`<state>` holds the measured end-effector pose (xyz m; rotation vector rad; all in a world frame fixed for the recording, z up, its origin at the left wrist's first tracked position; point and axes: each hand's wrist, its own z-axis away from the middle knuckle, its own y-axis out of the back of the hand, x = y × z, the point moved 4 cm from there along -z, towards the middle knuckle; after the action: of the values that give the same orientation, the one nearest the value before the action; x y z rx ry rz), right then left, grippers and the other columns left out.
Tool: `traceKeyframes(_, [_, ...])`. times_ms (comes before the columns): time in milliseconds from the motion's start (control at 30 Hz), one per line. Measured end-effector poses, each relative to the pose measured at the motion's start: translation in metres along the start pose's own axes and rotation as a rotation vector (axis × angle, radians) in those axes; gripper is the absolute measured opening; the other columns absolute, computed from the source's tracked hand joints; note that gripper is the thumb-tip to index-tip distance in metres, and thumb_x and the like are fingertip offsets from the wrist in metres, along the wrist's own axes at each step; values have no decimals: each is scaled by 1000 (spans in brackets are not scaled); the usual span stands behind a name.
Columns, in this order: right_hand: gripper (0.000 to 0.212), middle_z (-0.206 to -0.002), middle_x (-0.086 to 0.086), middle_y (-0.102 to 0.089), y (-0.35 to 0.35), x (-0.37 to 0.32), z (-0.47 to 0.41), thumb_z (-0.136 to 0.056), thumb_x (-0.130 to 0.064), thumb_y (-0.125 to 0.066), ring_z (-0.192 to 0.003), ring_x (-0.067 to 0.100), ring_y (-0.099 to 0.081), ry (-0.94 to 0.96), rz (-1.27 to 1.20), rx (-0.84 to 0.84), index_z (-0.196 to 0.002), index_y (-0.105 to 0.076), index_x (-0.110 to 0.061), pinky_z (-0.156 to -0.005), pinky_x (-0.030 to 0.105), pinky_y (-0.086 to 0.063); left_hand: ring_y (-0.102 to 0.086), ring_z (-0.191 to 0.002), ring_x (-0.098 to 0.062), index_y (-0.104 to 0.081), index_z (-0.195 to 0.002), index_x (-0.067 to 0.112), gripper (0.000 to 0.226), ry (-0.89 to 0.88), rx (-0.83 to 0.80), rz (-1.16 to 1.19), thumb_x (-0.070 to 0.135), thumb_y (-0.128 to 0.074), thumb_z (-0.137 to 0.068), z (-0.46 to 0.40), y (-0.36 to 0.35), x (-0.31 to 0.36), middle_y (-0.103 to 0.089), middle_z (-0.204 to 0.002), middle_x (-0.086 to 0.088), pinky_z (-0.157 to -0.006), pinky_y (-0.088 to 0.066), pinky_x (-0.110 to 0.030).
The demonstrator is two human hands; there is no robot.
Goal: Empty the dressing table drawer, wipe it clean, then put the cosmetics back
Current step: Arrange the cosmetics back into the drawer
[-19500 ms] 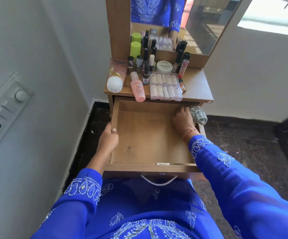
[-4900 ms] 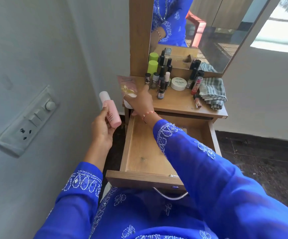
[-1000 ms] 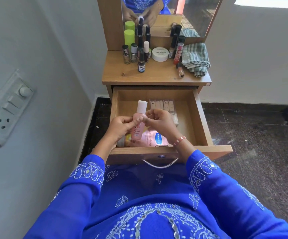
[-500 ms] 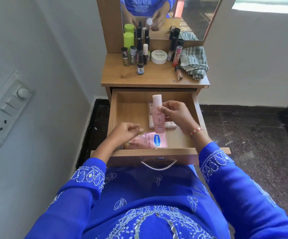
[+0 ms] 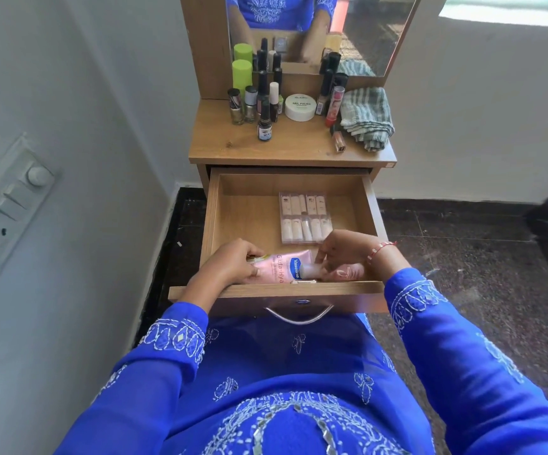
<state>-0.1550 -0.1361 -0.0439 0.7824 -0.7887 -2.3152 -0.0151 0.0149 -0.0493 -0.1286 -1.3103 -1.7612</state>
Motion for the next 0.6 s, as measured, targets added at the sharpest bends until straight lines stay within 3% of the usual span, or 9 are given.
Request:
traceKeyframes(67, [27,-108,12,-68,-2,4,-1,-80,-15,-70,-84,18,-56,-6,0,-20,-107,-68,-9,-86,32,-49,-56,-113,-17,-55,-128,18,50,7,-4,5,9,-67,-80,1,0,0,-59,-128,-1,-98,-46,-35])
traceKeyframes(200, [20,-104,20,-68,-3,13,1,-81,-12,-67,-76,24,-58,-15,-82,28,-101,-68,-9,-76,33,-52,-57,-109,-16,-55,-128,20,49,18,-5,17,9,-65,-81,1,-1,1,-59,-127,-1,-93,-50,-35])
traceKeyframes(300, [19,-102,18,-68,-2,15,3,-80,-11,-68,-91,33,-64,-5,-65,29,-99,-70,-10,-90,42,-53,-58,-106,-15,-54,-129,19,48,15,-7,43,12,-64,-83,1,0,1,-59,-126,0,-82,-51,-26])
traceKeyframes(400, [18,-104,15,-68,0,14,2,-80,-9,-68,-96,31,-64,-13,-43,15,-97,-72,-13,-92,41,-52,-57,-108,-15,-53,-129,19,46,8,-5,45,15,-64,-84,1,0,2,-58,-128,0,-76,-48,-21])
traceKeyframes(500, [20,-107,17,-67,0,9,-1,-81,-6,-64,-90,28,-63,-22,-21,-6,-99,-71,-11,-91,39,-51,-56,-112,-15,-55,-126,17,42,-1,5,64,16,-62,-85,1,0,2,-58,-128,0,-86,-50,-29])
traceKeyframes(600, [20,-108,16,-68,0,4,-2,-83,-7,-63,-100,34,-64,-9,-4,1,-101,-71,-9,-94,44,-50,-55,-114,-16,-57,-125,16,37,-11,21,86,18,-60,-88,2,2,3,-59,-127,-1,-94,-49,-36])
